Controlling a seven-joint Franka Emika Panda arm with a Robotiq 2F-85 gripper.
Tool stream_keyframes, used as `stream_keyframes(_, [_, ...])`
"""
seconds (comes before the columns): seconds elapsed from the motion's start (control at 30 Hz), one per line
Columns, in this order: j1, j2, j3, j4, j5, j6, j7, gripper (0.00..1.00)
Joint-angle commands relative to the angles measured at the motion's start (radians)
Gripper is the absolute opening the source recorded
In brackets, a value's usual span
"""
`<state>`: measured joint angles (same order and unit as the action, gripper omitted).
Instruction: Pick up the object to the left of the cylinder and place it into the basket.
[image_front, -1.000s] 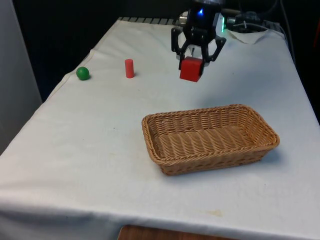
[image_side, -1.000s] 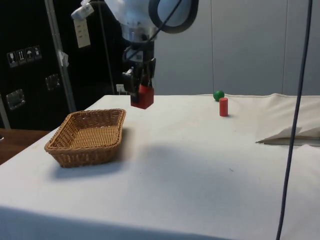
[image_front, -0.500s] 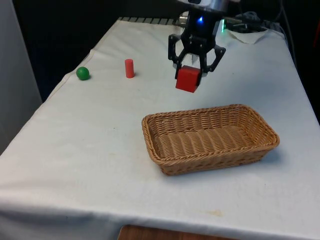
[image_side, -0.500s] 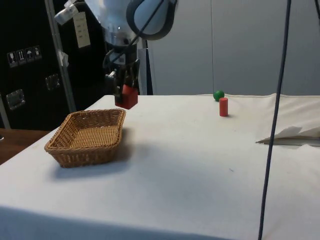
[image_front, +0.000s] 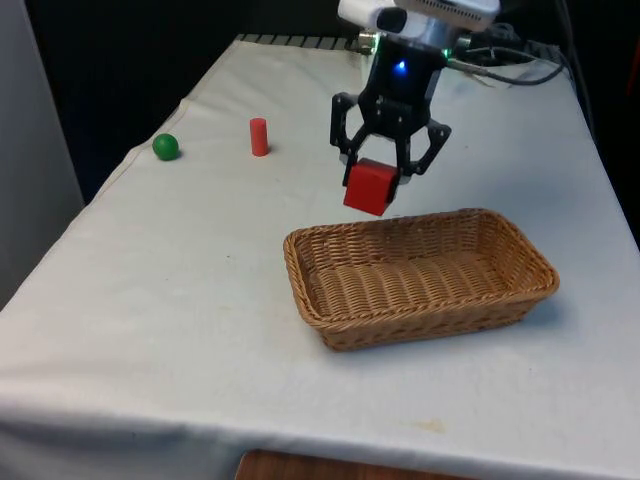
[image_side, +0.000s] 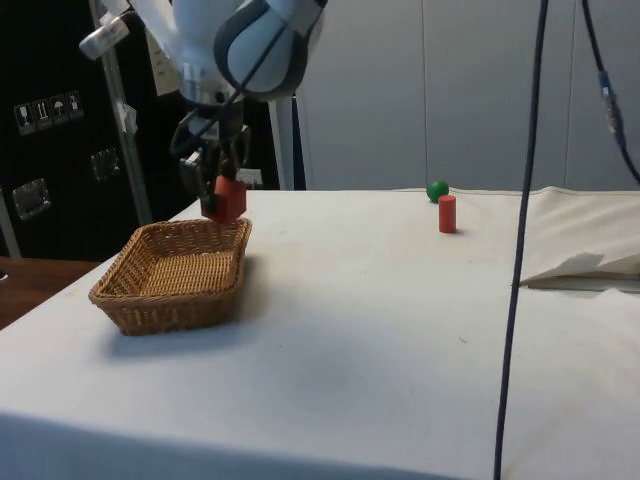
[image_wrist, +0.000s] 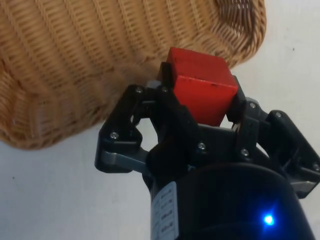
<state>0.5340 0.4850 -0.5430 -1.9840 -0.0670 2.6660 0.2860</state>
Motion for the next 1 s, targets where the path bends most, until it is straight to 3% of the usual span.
stream_keyframes(0.0, [-0.017,0.012,0.020,0.021,0.023,-0.011,-0.017,0.03])
stream_keyframes(0.17, [-0.020,0.081,0.025,0.094,0.051,-0.017,-0.019,0.03])
stream_keyframes(0.2, [-0.002,0.080,0.002,0.083,0.033,-0.004,-0.002,0.03])
stream_keyframes(0.23, [-0.021,0.091,0.027,0.106,0.056,-0.019,-0.021,0.03])
stream_keyframes(0.37, [-0.027,0.137,0.037,0.159,0.106,-0.030,-0.048,0.03])
stream_keyframes(0.4, [-0.026,0.143,0.037,0.166,0.119,-0.029,-0.055,0.03])
stream_keyframes(0.43, [-0.008,0.153,0.012,0.167,0.111,-0.022,-0.043,0.03])
stream_keyframes(0.47, [-0.024,0.148,0.036,0.171,0.133,-0.028,-0.063,0.03])
stream_keyframes(0.67, [-0.025,0.170,0.044,0.196,0.209,-0.019,-0.097,0.03])
stream_keyframes(0.7, [-0.008,0.171,0.020,0.189,0.189,-0.022,-0.082,0.03])
stream_keyframes(0.73, [-0.025,0.172,0.046,0.198,0.217,-0.018,-0.100,0.03])
stream_keyframes(0.9, [-0.027,0.186,0.055,0.213,0.267,-0.014,-0.121,0.03])
stream_keyframes(0.93, [-0.008,0.188,0.029,0.209,0.249,-0.019,-0.103,0.03])
stream_keyframes(0.97, [-0.028,0.189,0.057,0.214,0.277,-0.013,-0.126,0.03])
